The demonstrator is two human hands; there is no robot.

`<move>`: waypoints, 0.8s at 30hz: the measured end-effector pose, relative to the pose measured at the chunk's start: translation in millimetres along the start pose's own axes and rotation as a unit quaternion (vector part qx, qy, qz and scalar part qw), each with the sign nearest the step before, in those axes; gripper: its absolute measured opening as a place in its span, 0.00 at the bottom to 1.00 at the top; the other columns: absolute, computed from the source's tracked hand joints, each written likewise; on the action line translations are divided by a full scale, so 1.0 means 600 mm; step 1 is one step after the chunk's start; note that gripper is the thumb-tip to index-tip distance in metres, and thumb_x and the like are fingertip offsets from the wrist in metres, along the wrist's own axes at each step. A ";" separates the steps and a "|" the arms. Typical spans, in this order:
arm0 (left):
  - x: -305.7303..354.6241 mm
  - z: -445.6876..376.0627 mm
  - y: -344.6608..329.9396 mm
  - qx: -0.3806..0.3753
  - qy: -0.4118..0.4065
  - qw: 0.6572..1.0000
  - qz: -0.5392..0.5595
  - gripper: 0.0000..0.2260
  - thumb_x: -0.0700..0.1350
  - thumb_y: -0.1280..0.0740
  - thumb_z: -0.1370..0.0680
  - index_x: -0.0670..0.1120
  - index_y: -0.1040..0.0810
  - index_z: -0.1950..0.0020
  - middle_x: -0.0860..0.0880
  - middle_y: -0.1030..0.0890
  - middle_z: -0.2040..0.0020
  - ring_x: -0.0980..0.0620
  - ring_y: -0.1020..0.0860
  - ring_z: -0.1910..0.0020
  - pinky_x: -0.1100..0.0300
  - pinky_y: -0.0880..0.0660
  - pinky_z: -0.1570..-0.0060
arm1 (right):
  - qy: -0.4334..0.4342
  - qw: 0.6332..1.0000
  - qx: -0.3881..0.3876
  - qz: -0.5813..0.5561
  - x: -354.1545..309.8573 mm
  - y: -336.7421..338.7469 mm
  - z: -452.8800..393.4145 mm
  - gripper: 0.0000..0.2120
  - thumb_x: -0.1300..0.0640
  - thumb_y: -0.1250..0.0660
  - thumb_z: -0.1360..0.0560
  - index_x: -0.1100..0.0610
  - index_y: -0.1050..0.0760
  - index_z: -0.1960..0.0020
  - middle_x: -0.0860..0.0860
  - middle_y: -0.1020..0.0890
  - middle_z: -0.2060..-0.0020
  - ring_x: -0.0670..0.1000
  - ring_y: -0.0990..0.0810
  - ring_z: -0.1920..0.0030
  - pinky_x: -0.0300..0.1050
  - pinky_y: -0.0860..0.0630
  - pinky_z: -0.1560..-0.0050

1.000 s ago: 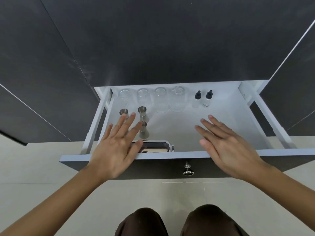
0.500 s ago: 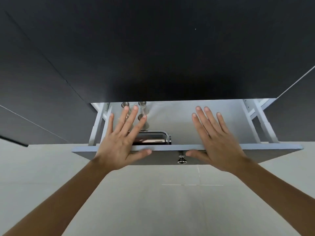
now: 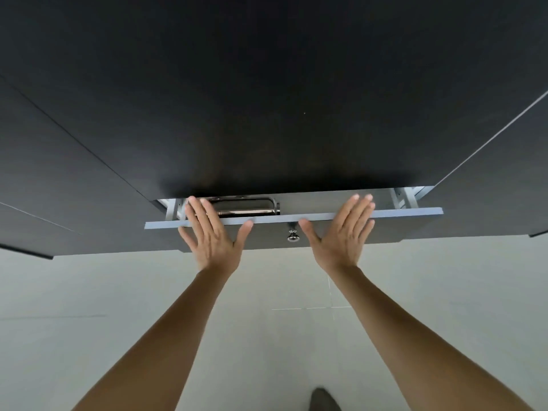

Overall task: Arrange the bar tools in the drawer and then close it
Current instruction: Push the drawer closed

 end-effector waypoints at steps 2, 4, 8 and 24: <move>-0.001 0.003 -0.009 -0.026 0.082 0.994 0.063 0.50 0.74 0.55 0.30 0.40 0.62 0.21 0.41 0.61 0.20 0.42 0.61 0.21 0.38 0.56 0.25 | -0.076 0.996 -0.018 -0.052 0.007 -0.003 -0.005 0.55 0.26 0.49 0.31 0.65 0.62 0.23 0.67 0.59 0.24 0.65 0.59 0.23 0.59 0.54 0.24; 0.001 0.003 -0.014 -0.043 0.170 0.974 0.141 0.52 0.75 0.51 0.31 0.39 0.65 0.22 0.41 0.64 0.21 0.43 0.64 0.21 0.39 0.56 0.24 | -0.151 0.982 -0.041 -0.109 0.015 -0.007 -0.011 0.56 0.26 0.46 0.31 0.65 0.64 0.23 0.67 0.61 0.24 0.65 0.60 0.23 0.59 0.52 0.23; 0.009 -0.011 -0.018 -0.071 0.274 0.936 0.208 0.54 0.72 0.42 0.29 0.38 0.66 0.23 0.42 0.65 0.21 0.45 0.64 0.21 0.42 0.57 0.24 | -0.202 0.959 -0.063 -0.187 0.007 -0.008 -0.037 0.57 0.32 0.37 0.30 0.64 0.67 0.24 0.61 0.62 0.23 0.60 0.61 0.22 0.56 0.51 0.22; 0.013 0.002 0.058 -0.216 0.210 0.949 0.093 0.42 0.64 0.47 0.21 0.42 0.67 0.22 0.46 0.65 0.20 0.46 0.64 0.21 0.40 0.58 0.25 | -0.199 0.943 -0.226 -0.144 0.006 0.058 -0.040 0.48 0.42 0.39 0.23 0.62 0.69 0.24 0.55 0.64 0.22 0.55 0.63 0.22 0.58 0.50 0.24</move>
Point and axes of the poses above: each hand's wrist, its own z-axis away from the middle knuckle, its own y-axis out of the back of the hand, x = y × z, the point moved 10 cm from there along -z, towards the middle knuckle
